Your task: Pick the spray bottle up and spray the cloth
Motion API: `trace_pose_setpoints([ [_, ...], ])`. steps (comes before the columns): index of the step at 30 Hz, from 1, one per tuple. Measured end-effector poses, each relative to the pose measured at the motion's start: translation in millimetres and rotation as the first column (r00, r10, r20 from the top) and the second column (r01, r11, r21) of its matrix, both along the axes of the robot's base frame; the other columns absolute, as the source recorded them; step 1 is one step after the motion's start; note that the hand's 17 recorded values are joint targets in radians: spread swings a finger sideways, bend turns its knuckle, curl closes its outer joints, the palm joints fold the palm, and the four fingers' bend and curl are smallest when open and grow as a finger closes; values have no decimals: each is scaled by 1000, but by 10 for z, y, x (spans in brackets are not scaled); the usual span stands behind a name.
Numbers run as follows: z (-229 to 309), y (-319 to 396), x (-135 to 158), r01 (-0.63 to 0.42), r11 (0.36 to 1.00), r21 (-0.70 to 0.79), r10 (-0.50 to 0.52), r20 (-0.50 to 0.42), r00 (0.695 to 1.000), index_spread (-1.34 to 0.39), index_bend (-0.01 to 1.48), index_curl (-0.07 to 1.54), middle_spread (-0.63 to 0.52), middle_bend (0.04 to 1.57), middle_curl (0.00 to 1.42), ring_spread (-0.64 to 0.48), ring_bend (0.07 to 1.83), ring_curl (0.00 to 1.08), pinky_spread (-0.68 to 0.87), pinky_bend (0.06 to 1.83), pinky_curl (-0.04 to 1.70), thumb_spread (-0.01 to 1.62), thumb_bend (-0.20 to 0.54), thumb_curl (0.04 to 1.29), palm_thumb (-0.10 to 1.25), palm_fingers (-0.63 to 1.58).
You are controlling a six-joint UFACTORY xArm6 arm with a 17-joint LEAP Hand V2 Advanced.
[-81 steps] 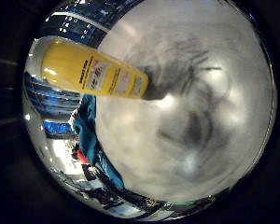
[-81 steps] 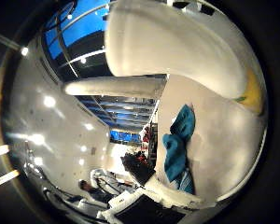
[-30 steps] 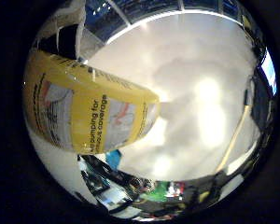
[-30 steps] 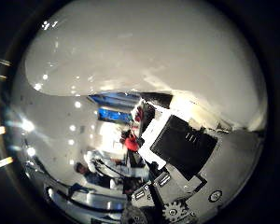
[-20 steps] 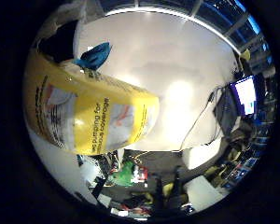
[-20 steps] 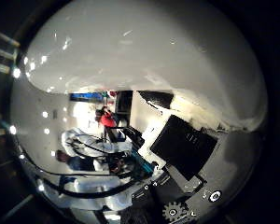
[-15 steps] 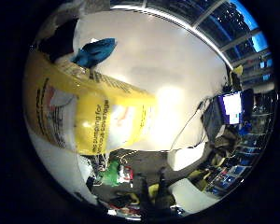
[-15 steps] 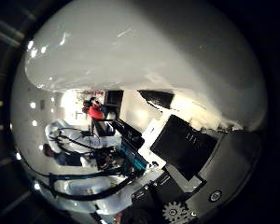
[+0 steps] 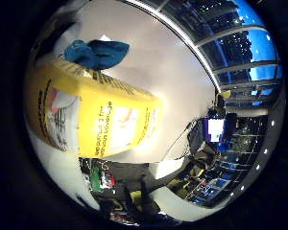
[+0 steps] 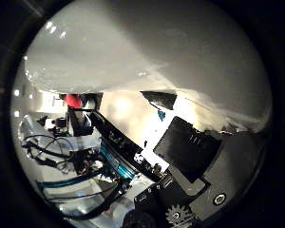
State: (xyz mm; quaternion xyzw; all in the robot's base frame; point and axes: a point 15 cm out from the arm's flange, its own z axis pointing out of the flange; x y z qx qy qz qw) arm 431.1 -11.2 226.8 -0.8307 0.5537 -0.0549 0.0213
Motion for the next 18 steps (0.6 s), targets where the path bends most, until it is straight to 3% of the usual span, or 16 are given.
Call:
trace_pose_setpoints([
  [8, -513, 233, -111, -28, 999, -21, 27, -53, 998, -258, 1090, 1024, -146, 1366, 864, -262, 1321, 919, -120, 1011, 1632, 1100, -13, 564, 1051, 1073],
  [18, -241, 46, -30, -22, 998, -57, 22, 2, 1000, -260, 1083, 1030, -147, 1361, 867, -264, 1318, 926, -112, 1015, 1640, 1101, -14, 577, 1045, 1079],
])
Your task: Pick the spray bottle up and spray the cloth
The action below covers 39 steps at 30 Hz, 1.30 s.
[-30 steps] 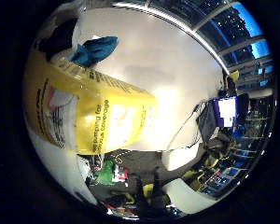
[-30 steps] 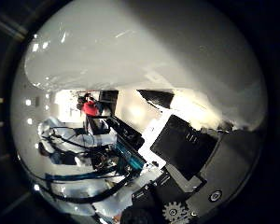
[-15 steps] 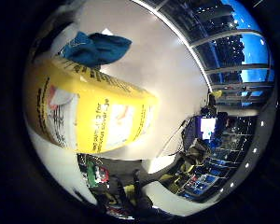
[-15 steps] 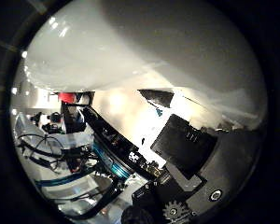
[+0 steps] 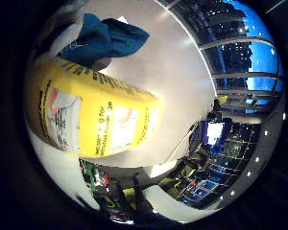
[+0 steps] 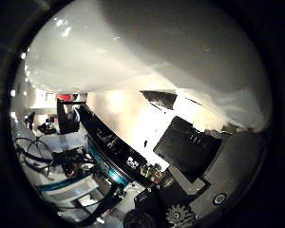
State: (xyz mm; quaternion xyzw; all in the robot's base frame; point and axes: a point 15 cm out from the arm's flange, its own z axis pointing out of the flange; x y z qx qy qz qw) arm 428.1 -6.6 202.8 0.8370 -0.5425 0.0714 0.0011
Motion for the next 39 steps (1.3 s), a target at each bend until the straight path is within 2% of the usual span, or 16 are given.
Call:
trace_pose_setpoints([
  [14, 37, -92, 6, 50, 998, 30, -51, 16, 999, -258, 1086, 1032, -149, 1360, 877, -267, 1317, 937, -100, 1022, 1645, 1103, -15, 590, 1036, 1081],
  [18, 233, 147, 45, 75, 989, 128, -83, 53, 995, -258, 1086, 1032, -149, 1359, 879, -268, 1315, 940, -97, 1023, 1645, 1105, -14, 589, 1029, 1081],
  [23, 683, 680, 112, 58, 951, 303, -99, 122, 988, -258, 1085, 1032, -149, 1357, 881, -269, 1313, 942, -97, 1022, 1645, 1106, -13, 591, 1027, 1081],
  [26, 911, 1020, 155, 47, 906, 421, -114, 137, 984, -256, 1089, 1028, -149, 1355, 882, -269, 1311, 943, -100, 1021, 1645, 1106, -13, 592, 1027, 1083],
  [31, 1184, 1638, 156, 34, 788, 615, -133, 116, 984, -255, 1089, 1025, -148, 1358, 882, -269, 1309, 945, -104, 1020, 1646, 1106, -13, 593, 1026, 1087],
  [39, 1229, 2348, 241, 12, 593, 805, -103, 62, 993, -256, 1084, 1027, -146, 1362, 876, -270, 1306, 947, -110, 1022, 1631, 1106, -13, 594, 1026, 1087],
])
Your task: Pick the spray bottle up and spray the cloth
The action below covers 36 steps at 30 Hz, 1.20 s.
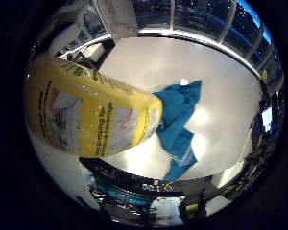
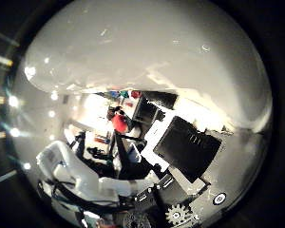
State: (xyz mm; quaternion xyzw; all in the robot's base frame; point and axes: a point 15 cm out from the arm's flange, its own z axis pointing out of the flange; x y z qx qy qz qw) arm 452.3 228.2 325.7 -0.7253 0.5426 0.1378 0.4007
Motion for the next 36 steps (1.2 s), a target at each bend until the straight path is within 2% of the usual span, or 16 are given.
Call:
trace_pose_setpoints([
  [8, -412, 512, -1, -136, 976, 170, 137, 6, 991, -257, 1081, 1029, -145, 1367, 871, -268, 1309, 943, -116, 1023, 1624, 1102, -14, 596, 1017, 1089],
  [14, -708, 764, 97, -168, 948, 271, 174, 2, 985, -258, 1081, 1031, -145, 1371, 867, -267, 1311, 940, -120, 1025, 1620, 1101, -13, 601, 1015, 1088],
  [28, -1211, 851, 930, -114, 935, 336, 109, 33, 993, -261, 1066, 1035, -141, 1379, 851, -261, 1317, 930, -129, 1028, 1597, 1122, -11, 598, 1017, 1096],
  [31, -1367, 795, 1135, -95, 937, 336, 92, 25, 995, -262, 1065, 1037, -140, 1382, 847, -259, 1320, 925, -130, 1030, 1591, 1124, -13, 592, 1013, 1096],
  [36, -1670, 655, 1307, -56, 942, 332, 64, -13, 998, -263, 1062, 1040, -140, 1384, 842, -256, 1327, 918, -132, 1027, 1571, 1125, -14, 588, 1010, 1097],
])
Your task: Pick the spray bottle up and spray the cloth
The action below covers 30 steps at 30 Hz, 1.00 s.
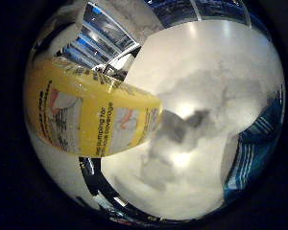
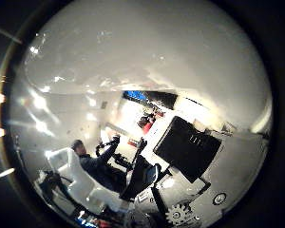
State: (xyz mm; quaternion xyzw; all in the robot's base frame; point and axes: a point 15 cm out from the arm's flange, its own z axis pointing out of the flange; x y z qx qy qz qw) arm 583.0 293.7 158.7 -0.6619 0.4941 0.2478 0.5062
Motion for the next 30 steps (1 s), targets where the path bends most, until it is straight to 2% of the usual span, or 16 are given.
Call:
trace_pose_setpoints([
  [10, -380, -162, 143, 18, 1000, -10, -18, -40, 999, -264, 1057, 1042, -139, 1379, 836, -250, 1329, 905, -134, 1026, 1545, 1142, -14, 578, 987, 1096],
  [14, -421, -217, 153, 23, 1000, -5, -23, -49, 999, -265, 979, 1009, -130, 1319, 799, -227, 1288, 851, -151, 983, 1438, 1122, -37, 560, 907, 1118],
  [17, -425, -229, 137, 12, 1000, -11, -13, -47, 999, -281, 806, 956, -121, 1221, 738, -203, 1228, 764, -200, 905, 1277, 1083, -37, 534, 821, 1081],
  [20, -445, -242, 72, -27, 999, -36, 26, -40, 999, -319, 480, 892, -136, 1033, 675, -195, 1176, 685, -338, 871, 1102, 1072, -27, 504, 759, 827],
  [21, -452, -254, 50, -40, 998, -42, 38, -40, 998, -337, 380, 867, -139, 950, 657, -198, 1130, 677, -358, 853, 1080, 1082, -28, 490, 740, 546],
  [22, -449, -269, 28, -55, 997, -49, 53, -37, 998, -363, 338, 820, -132, 868, 623, -188, 1037, 638, -315, 748, 1058, 1088, -32, 481, 727, 239],
  [24, -444, -287, -3, -74, 996, -58, 72, -36, 997, -416, 287, 699, -91, 659, 531, -136, 854, 547, -92, 627, 985, 1087, -30, 450, 696, -2],
  [28, -446, -309, -112, -133, 986, -100, 129, -43, 991, -426, 154, 526, -24, 375, 400, -13, 567, 395, 243, 508, 809, 1068, -30, 406, 654, -98],
  [30, -379, -329, -122, -150, 982, -118, 147, -30, 989, -422, 144, 453, -2, 299, 368, 28, 486, 350, 356, 451, 714, 1056, -29, 385, 639, -62],
])
